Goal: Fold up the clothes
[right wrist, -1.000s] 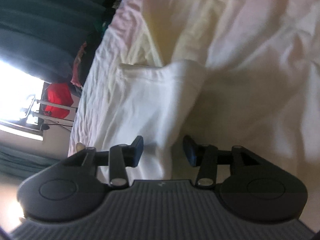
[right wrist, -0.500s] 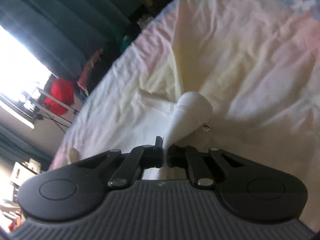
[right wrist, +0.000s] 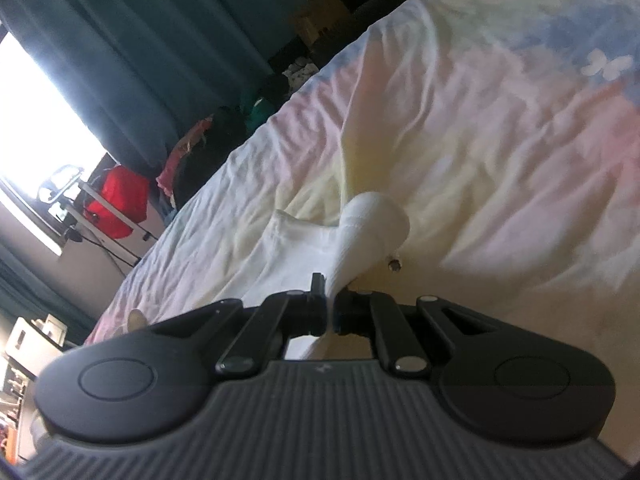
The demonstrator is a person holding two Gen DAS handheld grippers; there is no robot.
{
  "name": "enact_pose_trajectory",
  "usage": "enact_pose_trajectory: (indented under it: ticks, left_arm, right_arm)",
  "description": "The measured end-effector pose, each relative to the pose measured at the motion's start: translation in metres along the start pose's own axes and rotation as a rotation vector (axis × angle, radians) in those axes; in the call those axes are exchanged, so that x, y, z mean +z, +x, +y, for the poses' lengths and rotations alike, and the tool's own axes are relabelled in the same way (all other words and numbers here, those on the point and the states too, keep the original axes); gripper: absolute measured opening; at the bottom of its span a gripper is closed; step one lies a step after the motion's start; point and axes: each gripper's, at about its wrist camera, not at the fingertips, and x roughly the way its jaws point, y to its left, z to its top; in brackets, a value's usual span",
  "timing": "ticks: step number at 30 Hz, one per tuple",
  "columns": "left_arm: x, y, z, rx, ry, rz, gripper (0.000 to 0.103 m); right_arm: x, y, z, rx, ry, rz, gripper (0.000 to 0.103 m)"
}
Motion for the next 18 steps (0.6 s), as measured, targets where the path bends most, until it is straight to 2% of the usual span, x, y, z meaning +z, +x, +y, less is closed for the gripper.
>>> enact_pose_trajectory:
  ticks: [4,10,14,15,17,18]
  left_arm:
    - [0.003,-0.011,0.006,0.034,0.005,-0.017,0.098]
    - [0.017,-0.025,0.038,0.033,-0.137,-0.041,0.099]
    - [0.032,-0.039,0.096,0.059,-0.322,-0.076,0.100]
    - [0.035,-0.040,0.115,0.097,-0.384,-0.073,0.101]
    - [0.033,-0.040,0.155,0.166,-0.556,-0.042,0.101]
    - [0.029,-0.039,0.174,0.164,-0.655,-0.016,0.101]
  right_arm:
    - [0.000,0.000,-0.003,0.005,0.030,-0.004,0.006]
    - [-0.002,-0.003,0.001,-0.017,0.020,-0.011,0.006]
    - [-0.003,0.000,0.000,-0.032,0.016,-0.004,0.006]
    - [-0.003,0.002,0.000,-0.037,0.010,0.000,0.006]
    - [-0.004,0.005,-0.001,-0.050,-0.004,0.010,0.006]
    - [-0.004,0.006,-0.001,-0.053,-0.007,0.013,0.006]
